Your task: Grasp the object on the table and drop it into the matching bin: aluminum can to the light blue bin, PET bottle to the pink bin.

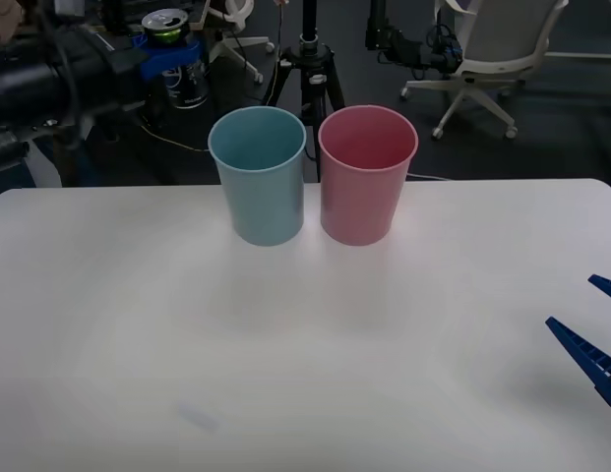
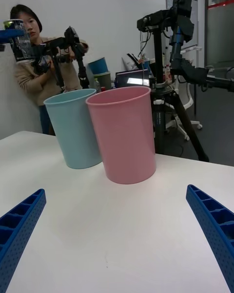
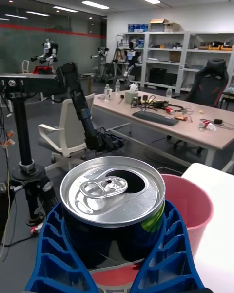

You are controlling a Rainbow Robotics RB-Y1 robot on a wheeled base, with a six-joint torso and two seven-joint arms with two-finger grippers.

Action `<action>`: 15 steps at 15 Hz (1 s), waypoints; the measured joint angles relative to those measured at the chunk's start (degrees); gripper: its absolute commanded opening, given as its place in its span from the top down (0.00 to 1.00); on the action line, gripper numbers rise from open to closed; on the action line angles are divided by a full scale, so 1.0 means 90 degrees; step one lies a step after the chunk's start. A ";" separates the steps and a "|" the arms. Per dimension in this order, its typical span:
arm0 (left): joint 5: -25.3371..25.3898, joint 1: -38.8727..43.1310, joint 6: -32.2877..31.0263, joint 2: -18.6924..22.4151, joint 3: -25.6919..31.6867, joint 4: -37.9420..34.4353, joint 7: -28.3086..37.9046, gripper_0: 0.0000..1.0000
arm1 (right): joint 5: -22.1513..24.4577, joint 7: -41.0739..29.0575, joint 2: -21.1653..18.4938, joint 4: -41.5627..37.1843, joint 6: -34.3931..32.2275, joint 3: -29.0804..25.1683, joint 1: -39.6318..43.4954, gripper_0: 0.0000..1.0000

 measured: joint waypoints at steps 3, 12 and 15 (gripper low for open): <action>-0.0633 -0.0530 0.0000 -0.0658 0.0000 0.0711 -0.0028 0.97 | 0.0000 0.0000 0.0000 0.0000 0.0000 0.0000 0.0000 0.00; -0.2061 -0.1103 0.0050 -0.1971 0.0001 0.1529 -0.0109 0.97 | 0.0000 0.0000 0.0000 0.0000 0.0000 0.0000 0.0000 0.00; -0.2426 -0.1102 0.0103 -0.2146 0.0009 0.1540 -0.0118 0.97 | 0.0000 0.0000 0.0000 0.0000 0.0000 0.0000 0.0000 0.00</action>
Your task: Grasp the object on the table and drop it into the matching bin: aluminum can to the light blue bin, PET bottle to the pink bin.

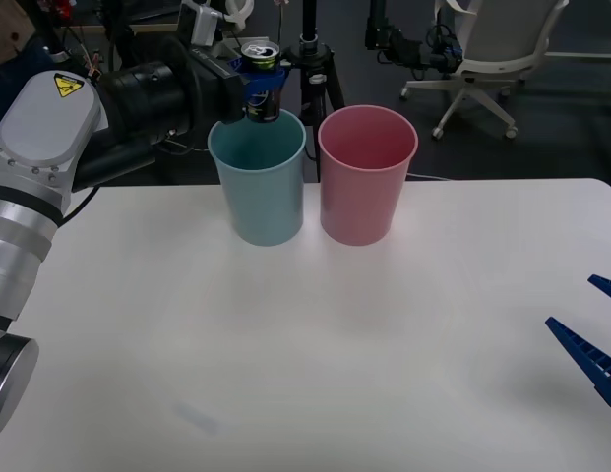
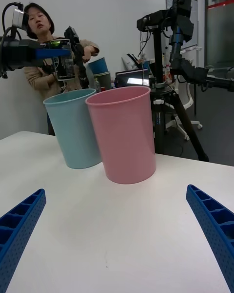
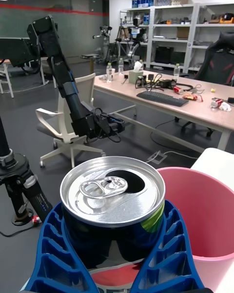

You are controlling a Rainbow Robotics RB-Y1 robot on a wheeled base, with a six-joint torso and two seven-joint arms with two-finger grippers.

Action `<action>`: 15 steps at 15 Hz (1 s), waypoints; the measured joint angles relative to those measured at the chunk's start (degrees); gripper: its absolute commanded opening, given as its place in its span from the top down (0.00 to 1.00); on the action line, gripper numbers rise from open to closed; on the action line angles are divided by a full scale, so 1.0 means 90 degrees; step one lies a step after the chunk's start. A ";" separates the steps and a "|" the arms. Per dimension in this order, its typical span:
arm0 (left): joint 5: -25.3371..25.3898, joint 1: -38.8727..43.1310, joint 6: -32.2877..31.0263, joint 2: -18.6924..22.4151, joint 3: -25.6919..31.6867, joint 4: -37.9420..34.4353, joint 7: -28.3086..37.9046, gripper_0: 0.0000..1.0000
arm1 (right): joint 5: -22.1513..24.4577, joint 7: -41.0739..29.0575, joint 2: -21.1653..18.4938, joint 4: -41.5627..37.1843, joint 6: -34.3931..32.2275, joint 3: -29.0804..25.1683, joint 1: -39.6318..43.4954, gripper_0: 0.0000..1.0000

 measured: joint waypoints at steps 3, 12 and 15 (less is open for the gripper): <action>-0.0095 0.0006 0.0014 -0.0022 0.0000 0.0043 0.0005 0.81 | 0.0000 0.0000 0.0000 0.0000 0.0000 0.0000 0.0000 0.00; 0.0075 0.0016 0.0106 0.0037 0.0020 0.0067 0.0010 0.00 | 0.0000 0.0000 0.0000 0.0000 0.0000 0.0000 0.0000 0.00; 0.0085 0.0016 0.0105 0.0037 0.0013 0.0067 0.0000 0.00 | 0.0000 0.0000 0.0000 0.0000 0.0000 0.0000 0.0000 0.00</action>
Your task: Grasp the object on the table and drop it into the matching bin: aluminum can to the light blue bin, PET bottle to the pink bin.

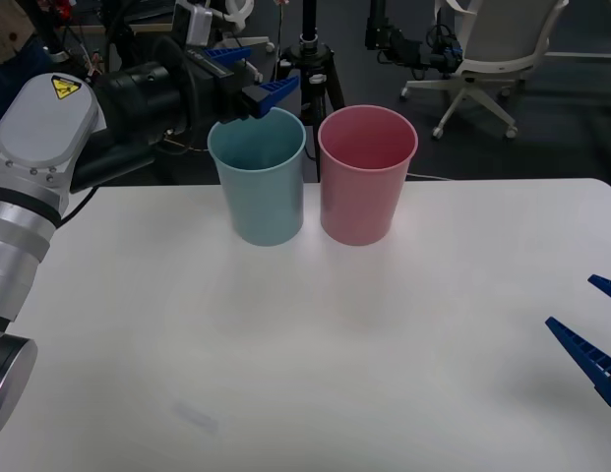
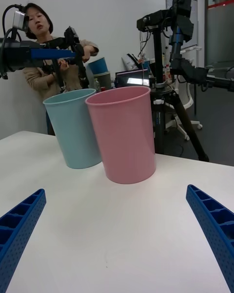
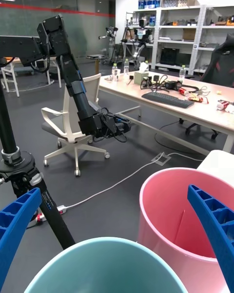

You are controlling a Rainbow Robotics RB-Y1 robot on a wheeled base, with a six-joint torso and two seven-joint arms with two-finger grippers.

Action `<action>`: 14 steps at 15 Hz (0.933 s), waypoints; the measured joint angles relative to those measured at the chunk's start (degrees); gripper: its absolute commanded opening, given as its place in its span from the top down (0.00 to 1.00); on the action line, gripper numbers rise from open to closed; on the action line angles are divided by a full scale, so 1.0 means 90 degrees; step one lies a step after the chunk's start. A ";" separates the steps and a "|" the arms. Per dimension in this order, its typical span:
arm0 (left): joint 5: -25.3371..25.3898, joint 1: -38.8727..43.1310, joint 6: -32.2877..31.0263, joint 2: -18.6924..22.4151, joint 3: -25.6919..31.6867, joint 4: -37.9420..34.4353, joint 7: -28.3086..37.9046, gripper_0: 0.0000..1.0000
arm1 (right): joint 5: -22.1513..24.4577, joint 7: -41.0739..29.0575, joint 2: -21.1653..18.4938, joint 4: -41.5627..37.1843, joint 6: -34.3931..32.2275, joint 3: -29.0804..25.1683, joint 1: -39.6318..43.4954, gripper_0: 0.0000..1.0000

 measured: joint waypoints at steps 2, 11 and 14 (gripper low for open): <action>0.0023 0.0004 -0.0001 0.0000 -0.0001 0.0000 0.0004 0.00 | 0.0000 0.0000 0.0000 0.0000 0.0000 0.0000 0.0000 0.00; 0.1585 0.1235 -0.0371 0.1332 0.0011 -0.1646 0.0019 0.00 | 0.0000 0.0000 0.0000 0.0000 0.0000 0.0000 0.0000 0.00; 0.2182 0.2061 -0.0367 0.1921 0.0258 -0.2521 0.0030 0.00 | 0.0000 0.0000 0.0000 0.0000 0.0000 0.0000 0.0000 0.00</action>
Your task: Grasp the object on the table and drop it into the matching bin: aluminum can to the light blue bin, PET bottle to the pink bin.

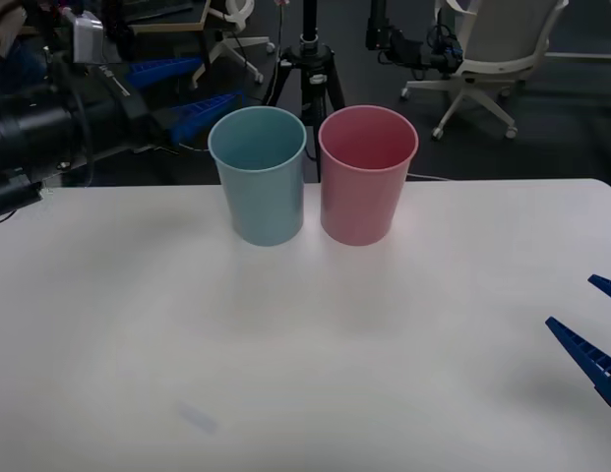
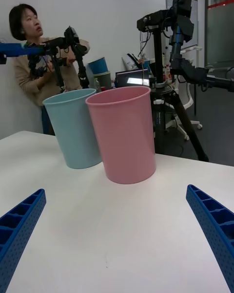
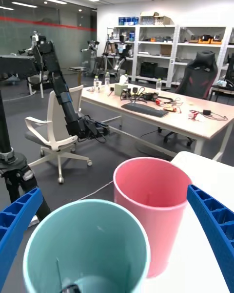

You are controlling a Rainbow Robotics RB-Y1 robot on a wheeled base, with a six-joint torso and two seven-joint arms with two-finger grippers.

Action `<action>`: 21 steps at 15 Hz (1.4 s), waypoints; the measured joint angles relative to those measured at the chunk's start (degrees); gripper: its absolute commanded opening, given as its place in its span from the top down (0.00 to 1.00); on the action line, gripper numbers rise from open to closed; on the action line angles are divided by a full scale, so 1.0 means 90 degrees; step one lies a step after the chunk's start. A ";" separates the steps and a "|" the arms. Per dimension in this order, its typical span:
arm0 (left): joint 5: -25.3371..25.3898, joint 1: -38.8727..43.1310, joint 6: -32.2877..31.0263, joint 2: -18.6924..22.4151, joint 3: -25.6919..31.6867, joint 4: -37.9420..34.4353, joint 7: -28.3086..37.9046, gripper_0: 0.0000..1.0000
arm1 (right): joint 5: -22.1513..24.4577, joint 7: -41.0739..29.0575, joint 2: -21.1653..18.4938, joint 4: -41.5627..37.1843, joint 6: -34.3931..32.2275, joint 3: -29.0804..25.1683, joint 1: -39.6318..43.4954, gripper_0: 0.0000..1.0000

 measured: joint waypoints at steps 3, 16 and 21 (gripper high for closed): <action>0.0235 0.0926 -0.0037 0.0194 0.0622 -0.0787 0.0003 0.00 | 0.0000 0.0000 0.0000 0.0000 0.0000 0.0000 0.0000 0.00; -0.0573 0.4238 -0.1485 -0.1950 0.3407 -0.2380 -0.0385 0.00 | 0.0000 0.0000 0.0000 0.0000 0.0000 0.0000 0.0000 0.00; -0.0160 0.5227 -0.1661 -0.2037 0.3568 -0.2362 -0.1602 0.00 | 0.0000 0.0000 0.0000 0.0000 0.0000 0.0000 0.0000 0.00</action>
